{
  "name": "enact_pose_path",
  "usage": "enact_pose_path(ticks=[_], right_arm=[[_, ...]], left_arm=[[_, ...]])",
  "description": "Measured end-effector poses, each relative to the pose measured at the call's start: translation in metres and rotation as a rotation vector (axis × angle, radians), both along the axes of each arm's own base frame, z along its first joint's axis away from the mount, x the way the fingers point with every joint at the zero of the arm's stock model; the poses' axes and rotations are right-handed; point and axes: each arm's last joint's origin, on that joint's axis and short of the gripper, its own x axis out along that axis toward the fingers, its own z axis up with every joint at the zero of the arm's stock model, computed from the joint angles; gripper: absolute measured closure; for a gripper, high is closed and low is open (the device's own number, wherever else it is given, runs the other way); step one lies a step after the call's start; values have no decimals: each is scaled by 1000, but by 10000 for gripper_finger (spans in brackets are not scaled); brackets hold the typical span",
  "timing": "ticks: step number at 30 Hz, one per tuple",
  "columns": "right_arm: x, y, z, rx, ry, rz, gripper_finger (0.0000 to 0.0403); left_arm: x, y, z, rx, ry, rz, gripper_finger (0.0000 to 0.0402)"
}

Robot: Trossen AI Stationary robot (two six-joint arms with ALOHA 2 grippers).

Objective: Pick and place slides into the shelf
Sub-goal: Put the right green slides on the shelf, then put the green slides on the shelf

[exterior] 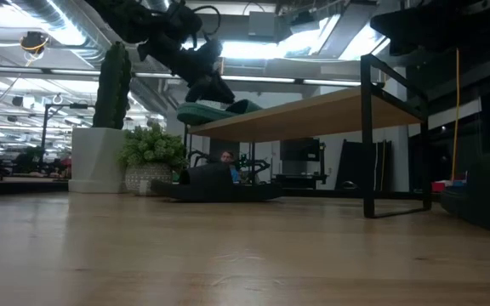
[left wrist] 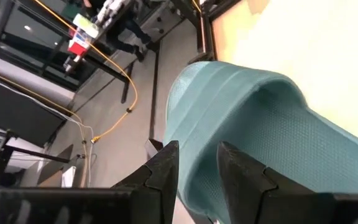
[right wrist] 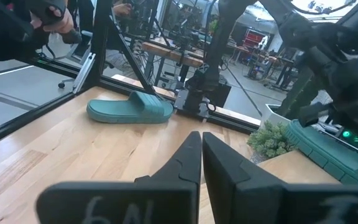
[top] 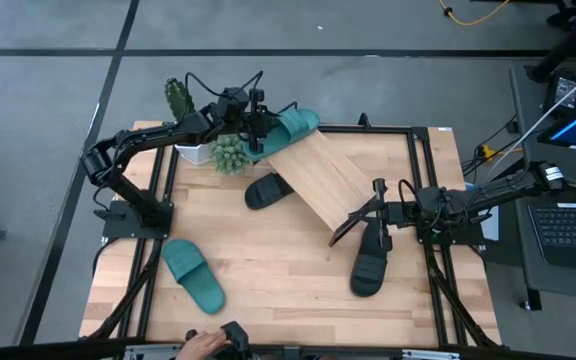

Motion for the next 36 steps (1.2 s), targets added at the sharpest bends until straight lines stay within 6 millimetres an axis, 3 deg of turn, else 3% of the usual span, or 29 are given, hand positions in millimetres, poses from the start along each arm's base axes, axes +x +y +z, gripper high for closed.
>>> enact_pose_path(ticks=[9,18,26,36], right_arm=[[0,0,0,1,4,0,384],[0,0,-1,-3,11,0,384],[0,0,-4,-6,38,0,384],[0,0,-5,-9,50,0,384]], left_arm=[[-8,-7,8,-30,11,7,299],[-18,-34,43,12,-95,29,299],[-30,-79,70,-119,-199,-5,299],[-42,-138,76,-301,-153,-84,299]])
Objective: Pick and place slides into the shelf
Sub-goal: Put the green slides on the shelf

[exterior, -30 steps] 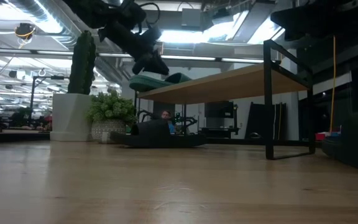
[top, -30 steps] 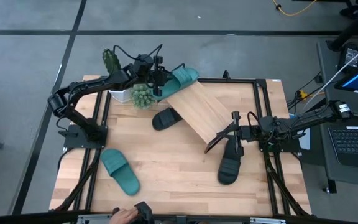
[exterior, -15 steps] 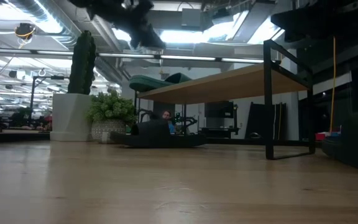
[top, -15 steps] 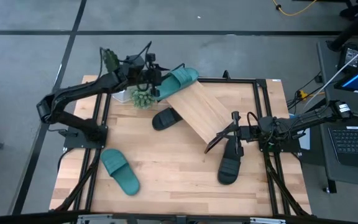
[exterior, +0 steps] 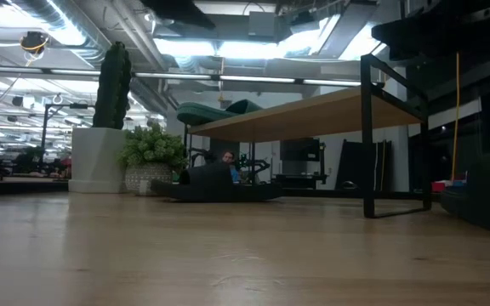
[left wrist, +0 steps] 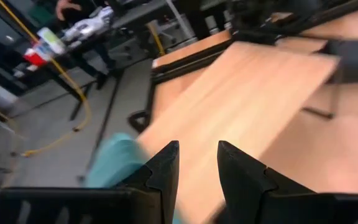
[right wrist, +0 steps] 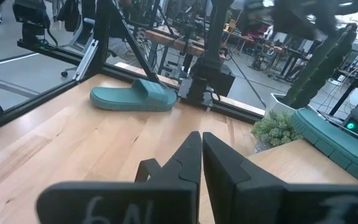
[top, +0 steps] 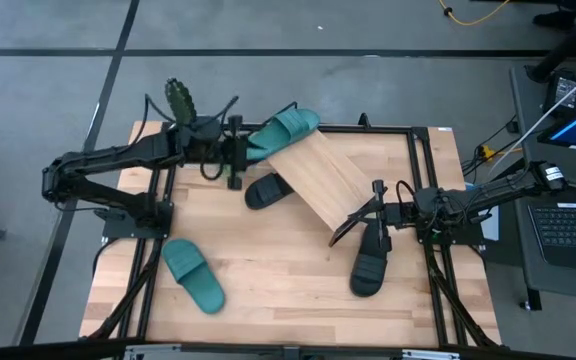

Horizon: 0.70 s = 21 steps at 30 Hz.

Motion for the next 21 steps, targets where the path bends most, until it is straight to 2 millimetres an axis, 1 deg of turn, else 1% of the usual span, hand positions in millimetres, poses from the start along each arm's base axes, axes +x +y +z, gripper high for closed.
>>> enact_pose_path(ticks=[4,7,12,14,18,21], right_arm=[[0,0,0,24,2,-1,384],[0,0,0,31,3,-2,384],[0,0,0,36,3,-2,384],[0,0,0,58,5,-3,384],[0,2,0,106,9,4,384],[-1,6,0,103,9,32,384]], left_arm=[[4,-22,-2,-45,10,-57,299],[6,-39,-6,-24,54,-59,299],[3,-65,-14,38,137,90,299],[0,-77,-19,44,169,121,299],[-5,-102,-21,-42,163,86,299],[-10,-123,-21,-93,151,34,299]])
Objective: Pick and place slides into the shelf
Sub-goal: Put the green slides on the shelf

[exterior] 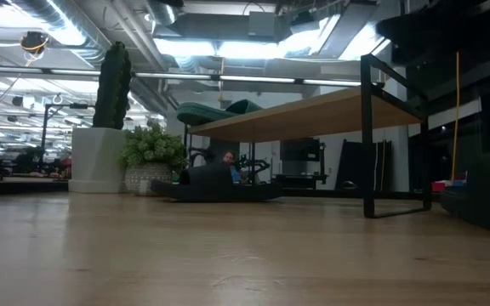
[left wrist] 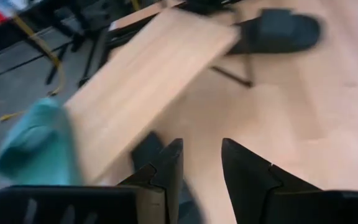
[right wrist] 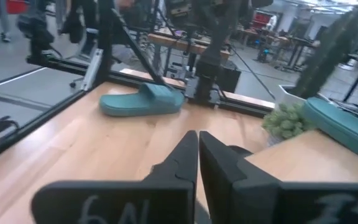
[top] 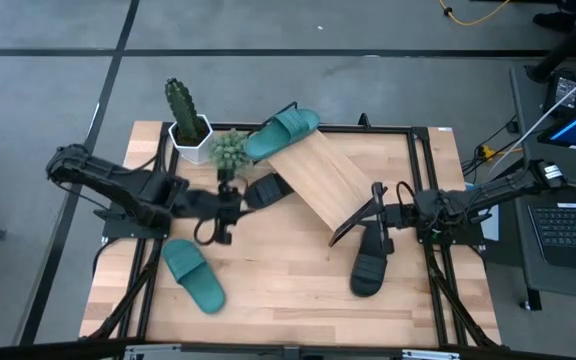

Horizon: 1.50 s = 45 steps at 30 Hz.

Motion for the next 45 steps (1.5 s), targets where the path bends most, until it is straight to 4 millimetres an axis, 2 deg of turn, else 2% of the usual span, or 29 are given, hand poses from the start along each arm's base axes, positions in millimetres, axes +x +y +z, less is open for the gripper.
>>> enact_pose_path(ticks=[8,13,19,25,31,38,45], right_arm=[[-3,13,7,-1,-78,79,384],[-6,23,9,46,-83,138,384],[9,45,17,58,-32,136,384],[35,72,28,3,42,168,384],[55,90,17,-21,126,81,384],[69,99,0,12,159,51,384],[75,103,-9,4,163,51,384]], left_arm=[[-6,-50,-12,-2,-15,-18,299],[-11,-74,-21,-29,-15,-32,299],[-18,-97,-32,-95,8,-41,299],[-31,-109,-43,-161,62,15,299],[-47,-117,-49,-316,133,86,307],[-61,-125,-53,-480,230,148,338],[-68,-127,-56,-619,332,243,359]])
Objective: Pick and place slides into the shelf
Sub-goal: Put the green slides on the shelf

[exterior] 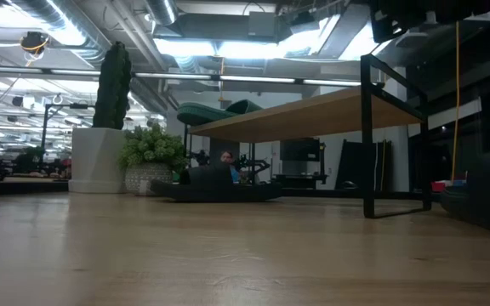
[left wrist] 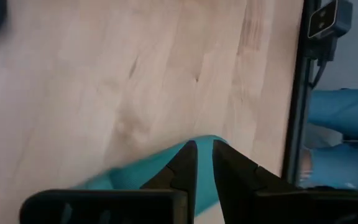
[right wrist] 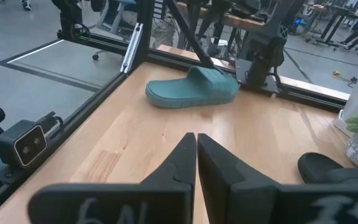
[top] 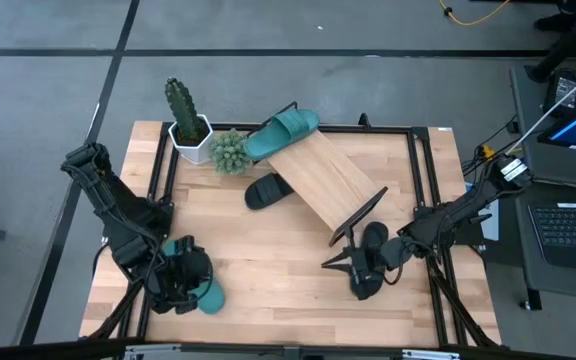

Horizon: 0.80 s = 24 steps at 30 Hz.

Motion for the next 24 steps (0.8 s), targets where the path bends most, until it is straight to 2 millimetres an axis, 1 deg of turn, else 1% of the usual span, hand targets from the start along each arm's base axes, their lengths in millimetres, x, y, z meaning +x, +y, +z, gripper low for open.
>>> enact_pose_path(ticks=[9,12,15,18,24], right_arm=[[1,0,-1,21,4,-5,384],[1,0,-1,20,5,-5,384],[1,0,-1,19,5,-5,384],[1,0,-1,17,6,-4,384],[1,0,-2,17,7,-5,384]], left_arm=[[-5,-4,-1,-77,63,17,360],[-8,-4,-3,-107,92,82,360],[-11,-3,-12,-129,132,138,360],[-14,-2,-21,-129,186,129,360],[-18,2,-38,-103,220,133,360]])
